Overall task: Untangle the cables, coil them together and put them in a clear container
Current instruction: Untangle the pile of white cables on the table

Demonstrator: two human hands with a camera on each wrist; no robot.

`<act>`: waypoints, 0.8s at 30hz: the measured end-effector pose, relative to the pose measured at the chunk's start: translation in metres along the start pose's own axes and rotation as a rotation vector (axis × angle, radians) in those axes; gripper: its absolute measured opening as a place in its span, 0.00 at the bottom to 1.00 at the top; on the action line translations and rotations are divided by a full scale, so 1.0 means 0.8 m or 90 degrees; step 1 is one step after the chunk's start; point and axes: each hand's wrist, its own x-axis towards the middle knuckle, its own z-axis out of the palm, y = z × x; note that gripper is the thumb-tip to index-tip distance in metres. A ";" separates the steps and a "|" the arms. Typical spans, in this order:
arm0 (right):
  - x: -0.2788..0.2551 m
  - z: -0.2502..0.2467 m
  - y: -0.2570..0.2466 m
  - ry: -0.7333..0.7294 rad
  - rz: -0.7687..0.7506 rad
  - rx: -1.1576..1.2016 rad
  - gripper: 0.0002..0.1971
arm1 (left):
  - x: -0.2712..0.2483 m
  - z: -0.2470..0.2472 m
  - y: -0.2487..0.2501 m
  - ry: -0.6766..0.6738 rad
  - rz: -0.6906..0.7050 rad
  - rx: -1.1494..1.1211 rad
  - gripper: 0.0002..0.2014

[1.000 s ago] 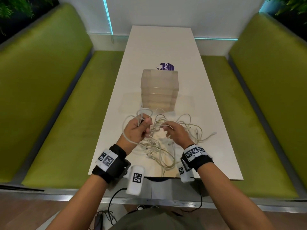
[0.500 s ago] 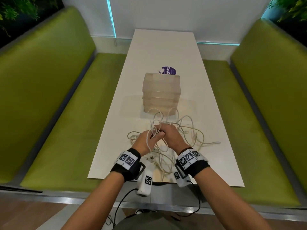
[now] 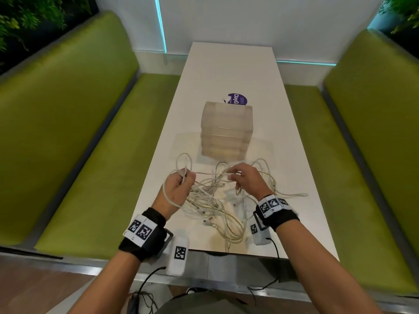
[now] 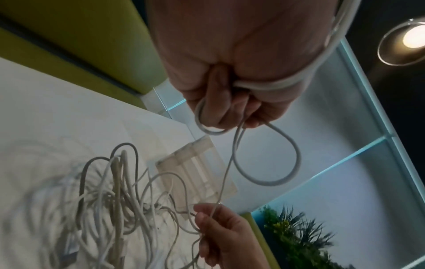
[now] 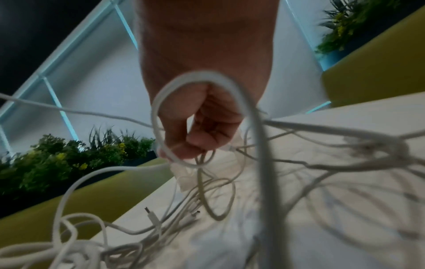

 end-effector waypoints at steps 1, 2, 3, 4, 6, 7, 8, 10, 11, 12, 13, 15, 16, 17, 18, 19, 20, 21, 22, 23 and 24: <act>0.004 -0.003 -0.001 0.000 -0.004 -0.064 0.04 | -0.001 -0.004 -0.002 0.018 -0.004 -0.025 0.18; 0.005 -0.006 -0.002 -0.002 -0.004 -0.142 0.06 | -0.001 -0.008 -0.005 0.039 -0.005 -0.049 0.17; 0.006 -0.009 -0.002 -0.002 -0.003 -0.208 0.07 | 0.000 -0.011 -0.006 0.057 -0.002 -0.068 0.17; 0.007 -0.011 -0.003 -0.004 -0.004 -0.247 0.08 | 0.001 -0.013 -0.005 0.073 -0.002 -0.073 0.16; 0.007 -0.012 -0.004 -0.005 -0.021 -0.260 0.05 | 0.002 -0.017 0.000 0.119 -0.014 -0.087 0.17; 0.006 -0.013 -0.004 -0.006 -0.035 -0.263 0.04 | 0.005 -0.021 0.002 0.167 -0.034 -0.116 0.18; 0.005 -0.015 -0.001 -0.012 -0.033 -0.268 0.07 | 0.009 -0.027 0.008 0.222 -0.057 -0.165 0.19; 0.001 -0.021 0.007 -0.017 -0.013 -0.254 0.09 | 0.016 -0.047 0.018 0.299 -0.079 -0.264 0.19; -0.001 -0.025 0.012 -0.017 -0.006 -0.238 0.08 | 0.018 -0.058 0.022 0.309 -0.075 -0.278 0.19; -0.005 -0.028 0.014 -0.011 0.002 -0.219 0.06 | 0.020 -0.067 0.023 0.298 -0.069 -0.261 0.18; -0.008 -0.030 0.014 0.000 0.012 -0.197 0.05 | 0.020 -0.073 0.022 0.272 -0.065 -0.227 0.18; -0.015 -0.033 0.002 0.022 0.046 -0.176 0.08 | 0.017 -0.076 0.015 0.205 -0.063 -0.149 0.18; -0.018 -0.035 -0.006 0.026 0.068 -0.187 0.11 | 0.014 -0.074 0.010 0.167 -0.056 -0.110 0.18; -0.021 -0.037 -0.016 0.020 0.083 -0.212 0.13 | 0.012 -0.070 0.003 0.129 -0.044 -0.071 0.18; -0.026 -0.039 -0.027 0.008 0.091 -0.246 0.15 | 0.008 -0.065 -0.002 0.090 -0.028 -0.028 0.18; -0.031 -0.040 -0.038 -0.006 0.091 -0.275 0.17 | 0.004 -0.060 -0.007 0.052 -0.012 0.017 0.18; -0.038 -0.040 -0.050 -0.017 0.086 -0.294 0.18 | -0.001 -0.053 -0.010 0.013 0.004 0.062 0.19; -0.046 -0.040 -0.061 -0.025 0.074 -0.303 0.19 | -0.005 -0.047 -0.010 -0.024 0.017 0.106 0.20; -0.055 -0.038 -0.071 -0.033 0.058 -0.305 0.21 | -0.010 -0.041 -0.010 -0.063 0.028 0.136 0.21; -0.065 -0.036 -0.081 -0.046 0.039 -0.300 0.23 | -0.015 -0.035 -0.008 -0.103 0.038 0.157 0.20; -0.076 -0.032 -0.088 -0.072 0.019 -0.287 0.27 | -0.019 -0.030 -0.006 -0.141 0.049 0.181 0.19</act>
